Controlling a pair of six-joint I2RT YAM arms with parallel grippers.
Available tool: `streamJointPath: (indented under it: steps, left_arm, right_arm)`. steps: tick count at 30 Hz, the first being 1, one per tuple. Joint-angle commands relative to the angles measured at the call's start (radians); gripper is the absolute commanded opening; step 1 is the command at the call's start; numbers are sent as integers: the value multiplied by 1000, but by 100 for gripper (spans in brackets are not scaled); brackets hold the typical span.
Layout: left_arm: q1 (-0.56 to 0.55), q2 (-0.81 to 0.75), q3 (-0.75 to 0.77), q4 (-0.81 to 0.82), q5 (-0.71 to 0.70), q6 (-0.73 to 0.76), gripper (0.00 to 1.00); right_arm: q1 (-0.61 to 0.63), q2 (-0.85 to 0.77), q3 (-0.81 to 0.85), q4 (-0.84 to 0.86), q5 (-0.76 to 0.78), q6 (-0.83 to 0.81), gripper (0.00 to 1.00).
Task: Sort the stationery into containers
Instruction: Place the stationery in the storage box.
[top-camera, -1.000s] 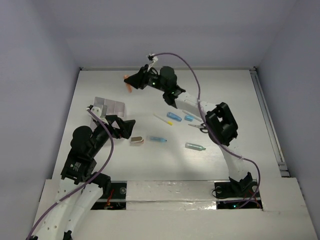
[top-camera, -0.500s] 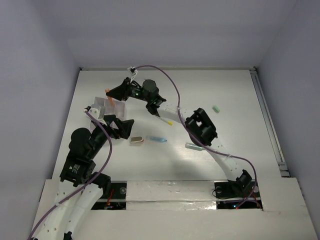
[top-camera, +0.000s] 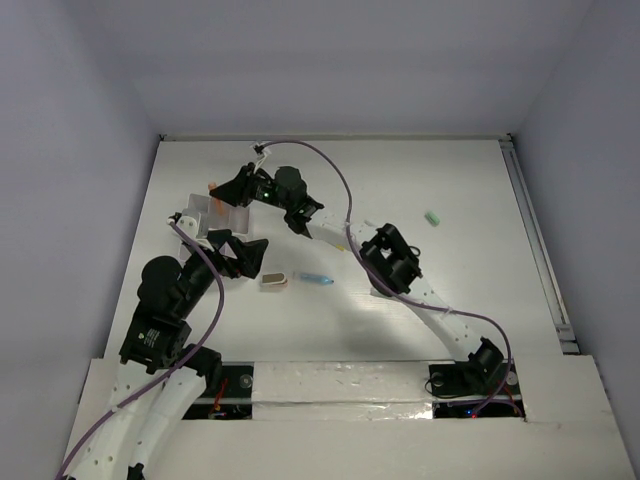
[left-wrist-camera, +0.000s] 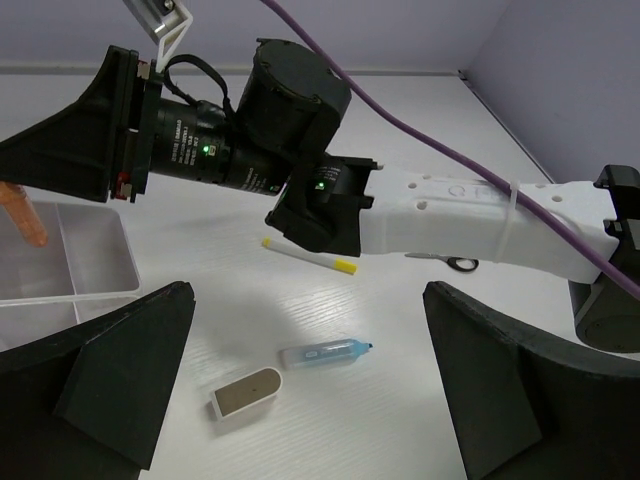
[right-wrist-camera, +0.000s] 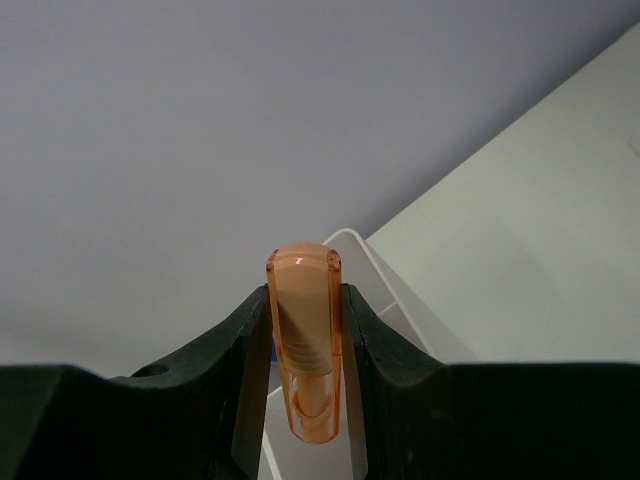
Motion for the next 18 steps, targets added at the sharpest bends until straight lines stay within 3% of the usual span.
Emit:
streamJointPath:
  steps: [1,9,14,18]
  left_arm:
    - [-6,-14,45,33,11,-1,99]
    - [-6,-14,45,33,11,-1,99]
    - [-6,-15,45,33,11,-3,99]
    - [-6,-14,45,33,13,-1,99]
  right_arm:
    - [16,16,59,7,17,-33,28]
    - [35,25,24,5,13,-44,38]
    - [35,-6,-6,18,17,-64,58]
    - [35,-43,-26,12,13,-82,66]
